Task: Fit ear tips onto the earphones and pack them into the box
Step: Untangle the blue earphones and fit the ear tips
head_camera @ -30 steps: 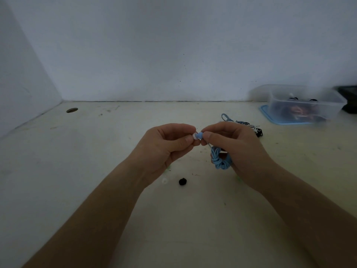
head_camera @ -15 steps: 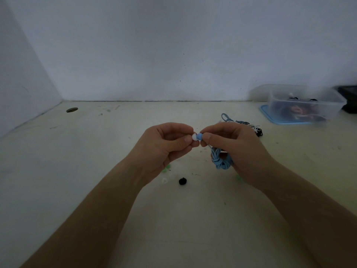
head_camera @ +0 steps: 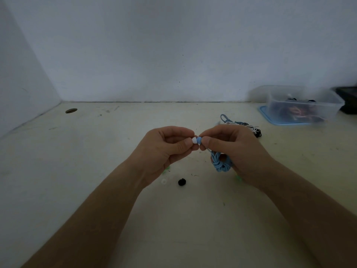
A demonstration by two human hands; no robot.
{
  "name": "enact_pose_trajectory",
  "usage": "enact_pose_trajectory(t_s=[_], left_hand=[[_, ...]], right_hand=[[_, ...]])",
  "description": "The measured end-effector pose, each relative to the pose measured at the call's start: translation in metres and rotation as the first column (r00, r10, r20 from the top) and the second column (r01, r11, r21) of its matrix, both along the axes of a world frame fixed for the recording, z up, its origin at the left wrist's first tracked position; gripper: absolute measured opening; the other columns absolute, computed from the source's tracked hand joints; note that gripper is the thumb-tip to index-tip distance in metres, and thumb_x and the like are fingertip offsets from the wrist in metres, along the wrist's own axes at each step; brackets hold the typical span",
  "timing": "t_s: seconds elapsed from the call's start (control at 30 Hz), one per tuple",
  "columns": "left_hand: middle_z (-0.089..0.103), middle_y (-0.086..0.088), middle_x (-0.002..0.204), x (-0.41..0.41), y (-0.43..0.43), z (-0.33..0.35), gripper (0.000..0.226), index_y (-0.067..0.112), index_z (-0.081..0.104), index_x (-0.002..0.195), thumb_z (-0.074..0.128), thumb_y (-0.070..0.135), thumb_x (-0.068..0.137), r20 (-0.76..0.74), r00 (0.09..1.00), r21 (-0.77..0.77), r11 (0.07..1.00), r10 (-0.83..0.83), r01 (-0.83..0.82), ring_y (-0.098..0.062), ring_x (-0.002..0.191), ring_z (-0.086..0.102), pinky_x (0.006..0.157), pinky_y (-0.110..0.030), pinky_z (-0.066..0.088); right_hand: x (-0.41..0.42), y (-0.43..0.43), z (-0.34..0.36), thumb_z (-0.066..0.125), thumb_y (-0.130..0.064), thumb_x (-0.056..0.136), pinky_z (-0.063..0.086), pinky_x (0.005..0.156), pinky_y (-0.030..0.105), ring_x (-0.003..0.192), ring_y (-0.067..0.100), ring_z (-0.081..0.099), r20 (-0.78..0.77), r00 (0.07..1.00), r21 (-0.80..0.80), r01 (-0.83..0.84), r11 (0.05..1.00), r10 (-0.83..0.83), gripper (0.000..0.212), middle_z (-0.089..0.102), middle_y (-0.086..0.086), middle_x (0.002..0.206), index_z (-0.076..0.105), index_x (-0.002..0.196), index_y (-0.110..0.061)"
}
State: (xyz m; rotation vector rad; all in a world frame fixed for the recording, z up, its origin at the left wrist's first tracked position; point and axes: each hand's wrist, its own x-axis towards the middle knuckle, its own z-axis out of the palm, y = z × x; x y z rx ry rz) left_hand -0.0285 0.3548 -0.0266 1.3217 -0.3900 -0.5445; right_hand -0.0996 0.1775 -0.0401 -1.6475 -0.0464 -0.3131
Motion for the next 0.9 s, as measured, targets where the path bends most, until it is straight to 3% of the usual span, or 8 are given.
enact_pose_trajectory(t_s=[0.27, 0.37, 0.43, 0.53, 0.63, 0.7, 0.9], left_hand=[[0.076, -0.016, 0.09, 0.001, -0.001, -0.001, 0.024, 0.006, 0.073, 0.091, 0.07, 0.006, 0.067, -0.008, 1.0, 0.001, 1.0, -0.015, 0.015, -0.021, 0.081, 0.075, 0.068, -0.02, 0.057], [0.076, -0.015, 0.092, 0.001, 0.0, 0.0, 0.027, 0.004, 0.071, 0.096, 0.068, 0.007, 0.07, -0.008, 0.999, -0.023, 0.999, -0.046, 0.045, -0.021, 0.084, 0.075, 0.07, -0.02, 0.058], [0.076, -0.014, 0.095, 0.001, 0.0, 0.0, 0.025, 0.006, 0.071, 0.1, 0.067, 0.009, 0.075, 0.007, 0.998, -0.014, 0.998, -0.057, 0.057, -0.021, 0.086, 0.074, 0.071, -0.021, 0.058], [0.076, -0.006, 0.099, -0.001, -0.001, 0.0, 0.019, 0.013, 0.07, 0.108, 0.063, 0.016, 0.09, 0.152, 0.988, 0.155, 0.988, -0.038, 0.014, -0.018, 0.088, 0.073, 0.072, -0.022, 0.056], [0.075, 0.001, 0.096, -0.007, -0.006, 0.001, 0.025, 0.02, 0.068, 0.111, 0.065, 0.032, 0.09, 0.262, 0.963, 0.294, 0.956, -0.061, -0.02, -0.014, 0.082, 0.072, 0.07, -0.022, 0.055], [0.075, 0.002, 0.095, -0.011, -0.01, 0.0, 0.033, 0.022, 0.065, 0.112, 0.071, 0.036, 0.083, 0.282, 0.955, 0.341, 0.94, -0.089, -0.013, -0.014, 0.079, 0.072, 0.068, -0.023, 0.056], [0.071, -0.005, 0.096, -0.02, -0.026, -0.007, 0.035, 0.015, 0.059, 0.102, 0.083, 0.025, 0.077, 0.361, 0.926, 0.377, 0.926, -0.11, -0.037, -0.019, 0.074, 0.072, 0.063, -0.027, 0.058]], right_hand=[[0.0, -0.001, -0.001, 0.072, -0.016, 0.083, 0.053, 0.076, 0.022, 0.081, 0.014, 0.072, 0.002, 1.0, -0.019, 0.004, 1.0, -0.004, 0.008, 0.077, 0.005, 0.082, 0.077, 0.089, -0.014], [0.001, -0.001, -0.002, 0.073, -0.03, 0.075, 0.051, 0.074, 0.034, 0.081, 0.015, 0.068, -0.034, 0.999, 0.033, 0.002, 0.999, -0.001, 0.017, 0.075, 0.007, 0.083, 0.079, 0.085, -0.018], [0.002, -0.001, -0.002, 0.073, -0.028, 0.078, 0.05, 0.071, 0.038, 0.079, 0.016, 0.065, -0.057, 0.998, 0.071, 0.013, 0.997, -0.009, 0.014, 0.074, 0.006, 0.082, 0.078, 0.085, -0.017], [0.003, -0.001, -0.003, 0.071, -0.019, 0.083, 0.048, 0.067, 0.036, 0.074, 0.016, 0.06, -0.087, 0.996, 0.163, 0.051, 0.985, -0.038, 0.012, 0.071, 0.005, 0.078, 0.077, 0.09, -0.011], [0.003, -0.002, -0.003, 0.07, -0.019, 0.083, 0.051, 0.067, 0.034, 0.076, 0.018, 0.061, -0.127, 0.989, 0.25, 0.105, 0.962, -0.075, 0.019, 0.071, 0.006, 0.08, 0.075, 0.097, -0.006], [0.003, -0.001, -0.004, 0.068, -0.014, 0.087, 0.053, 0.069, 0.034, 0.077, 0.019, 0.064, -0.143, 0.985, 0.295, 0.137, 0.946, -0.099, 0.016, 0.071, 0.007, 0.082, 0.074, 0.099, -0.005], [0.0, 0.007, -0.002, 0.068, -0.009, 0.089, 0.055, 0.058, 0.031, 0.075, 0.02, 0.065, -0.185, 0.968, 0.399, 0.232, 0.887, -0.17, 0.022, 0.067, 0.012, 0.088, 0.069, 0.107, 0.004]])
